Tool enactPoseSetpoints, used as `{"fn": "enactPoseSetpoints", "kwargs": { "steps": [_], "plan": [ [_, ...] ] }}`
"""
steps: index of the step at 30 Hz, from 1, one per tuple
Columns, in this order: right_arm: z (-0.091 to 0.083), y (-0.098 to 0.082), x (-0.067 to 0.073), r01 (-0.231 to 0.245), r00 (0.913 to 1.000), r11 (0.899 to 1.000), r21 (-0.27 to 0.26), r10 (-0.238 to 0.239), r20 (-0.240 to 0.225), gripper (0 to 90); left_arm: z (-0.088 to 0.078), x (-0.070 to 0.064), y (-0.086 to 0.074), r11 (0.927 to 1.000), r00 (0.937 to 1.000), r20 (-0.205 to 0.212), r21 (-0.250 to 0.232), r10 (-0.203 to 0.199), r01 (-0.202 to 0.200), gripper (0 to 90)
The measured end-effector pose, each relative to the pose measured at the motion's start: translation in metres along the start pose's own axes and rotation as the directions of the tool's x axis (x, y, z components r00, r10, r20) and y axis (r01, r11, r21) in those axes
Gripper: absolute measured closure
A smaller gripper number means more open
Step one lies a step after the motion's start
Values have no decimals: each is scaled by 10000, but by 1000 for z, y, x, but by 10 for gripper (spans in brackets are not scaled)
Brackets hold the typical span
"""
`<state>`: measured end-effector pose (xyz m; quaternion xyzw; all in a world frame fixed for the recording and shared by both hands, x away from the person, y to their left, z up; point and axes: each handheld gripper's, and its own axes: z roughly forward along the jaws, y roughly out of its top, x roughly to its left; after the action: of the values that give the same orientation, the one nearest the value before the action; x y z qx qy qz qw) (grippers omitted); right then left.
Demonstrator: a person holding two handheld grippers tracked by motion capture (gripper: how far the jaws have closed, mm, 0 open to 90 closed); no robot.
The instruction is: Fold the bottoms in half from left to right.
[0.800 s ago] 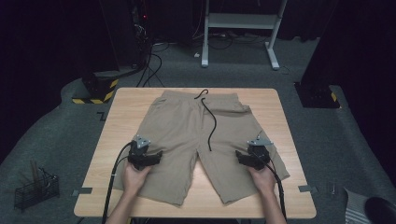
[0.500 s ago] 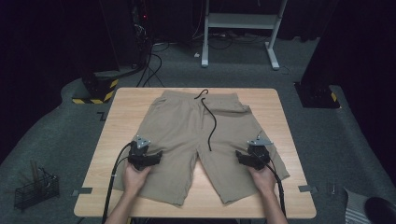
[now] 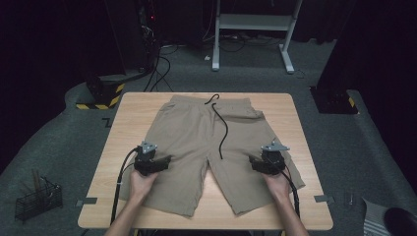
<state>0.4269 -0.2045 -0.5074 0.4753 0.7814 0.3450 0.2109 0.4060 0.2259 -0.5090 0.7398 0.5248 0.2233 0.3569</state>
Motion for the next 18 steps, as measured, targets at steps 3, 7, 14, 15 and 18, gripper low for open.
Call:
{"fn": "enactPoseSetpoints", "kwargs": {
  "steps": [3,7,14,15,18],
  "plan": [
    [0,6,2,46,9997,9999,-133,-49,-239,342,1,-1,8,9999,9999,136,-135,23,-21,257],
    [15,16,6,53,9986,9999,123,-47,-535,334,15,-3,17,9994,9994,86,80,323,-323,262],
    [31,20,9,-127,9992,9996,236,136,-377,361,32,-3,14,9964,9983,-179,659,548,-535,264],
    [34,18,9,-59,9992,9991,416,76,-386,360,34,-5,12,9951,9979,-202,789,619,-601,263],
    [34,17,11,160,9995,9983,555,-145,-269,368,33,-5,10,9957,9981,-167,718,594,-581,268]
  ]
}}
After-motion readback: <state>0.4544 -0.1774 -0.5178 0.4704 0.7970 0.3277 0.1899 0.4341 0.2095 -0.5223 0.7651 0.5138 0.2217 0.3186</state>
